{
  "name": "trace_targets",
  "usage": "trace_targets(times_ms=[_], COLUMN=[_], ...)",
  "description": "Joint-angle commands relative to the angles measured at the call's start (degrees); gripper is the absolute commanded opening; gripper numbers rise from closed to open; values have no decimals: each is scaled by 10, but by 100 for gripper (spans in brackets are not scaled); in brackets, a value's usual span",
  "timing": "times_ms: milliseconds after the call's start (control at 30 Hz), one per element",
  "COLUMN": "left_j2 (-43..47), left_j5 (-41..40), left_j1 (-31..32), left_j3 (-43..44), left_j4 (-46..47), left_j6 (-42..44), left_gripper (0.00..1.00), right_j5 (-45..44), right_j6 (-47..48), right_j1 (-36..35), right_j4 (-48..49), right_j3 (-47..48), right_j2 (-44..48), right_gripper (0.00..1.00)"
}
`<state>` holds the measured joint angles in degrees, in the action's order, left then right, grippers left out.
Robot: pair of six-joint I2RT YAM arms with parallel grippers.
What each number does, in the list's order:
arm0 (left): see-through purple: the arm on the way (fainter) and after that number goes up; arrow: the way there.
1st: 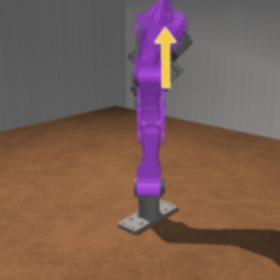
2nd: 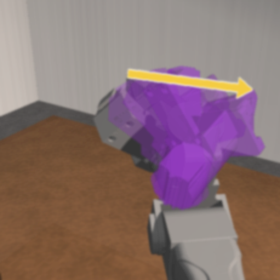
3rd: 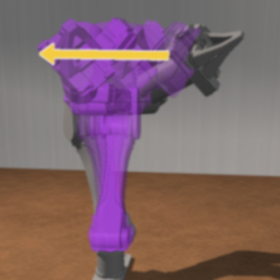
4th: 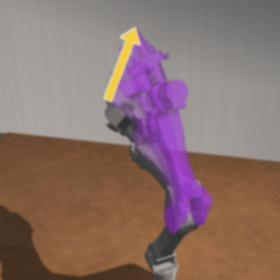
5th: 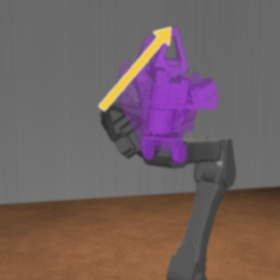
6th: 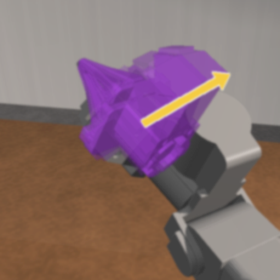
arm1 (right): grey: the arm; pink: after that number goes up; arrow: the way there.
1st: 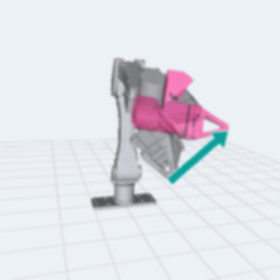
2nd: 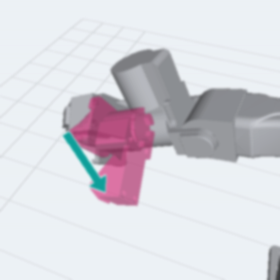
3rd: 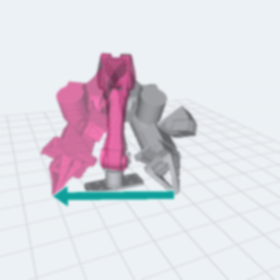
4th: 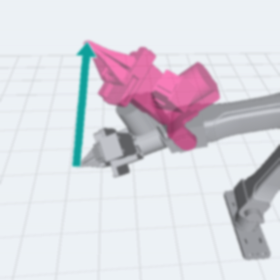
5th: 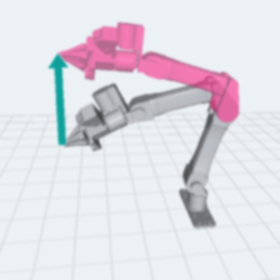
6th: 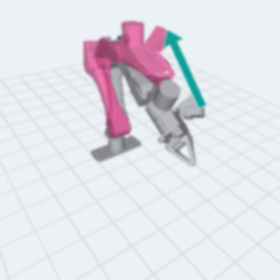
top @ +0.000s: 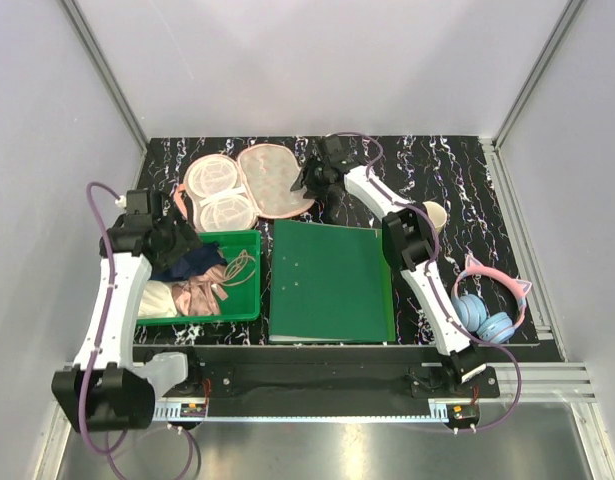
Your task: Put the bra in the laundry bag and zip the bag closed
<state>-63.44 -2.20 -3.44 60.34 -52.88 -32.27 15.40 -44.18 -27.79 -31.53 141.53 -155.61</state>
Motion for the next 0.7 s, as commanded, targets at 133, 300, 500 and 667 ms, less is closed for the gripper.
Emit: trace_targets(times_ms=[133, 300, 500, 667], left_j2=[63, 62, 67, 74], left_j5=[-23, 10, 59, 54], left_j1=[-2, -2, -1, 2], left_j3=[2, 0, -13, -17], left_j4=[-71, -76, -54, -48], left_j6=[-24, -6, -12, -27], left_gripper=[72, 72, 68, 72], right_j5=[-19, 25, -27, -14], right_j6=[-16, 28, 171, 177], right_j1=[14, 12, 15, 20], right_j4=[-75, -93, -97, -104], right_j3=[7, 41, -30, -90], right_j2=[40, 83, 170, 200], right_gripper=[58, 69, 89, 95])
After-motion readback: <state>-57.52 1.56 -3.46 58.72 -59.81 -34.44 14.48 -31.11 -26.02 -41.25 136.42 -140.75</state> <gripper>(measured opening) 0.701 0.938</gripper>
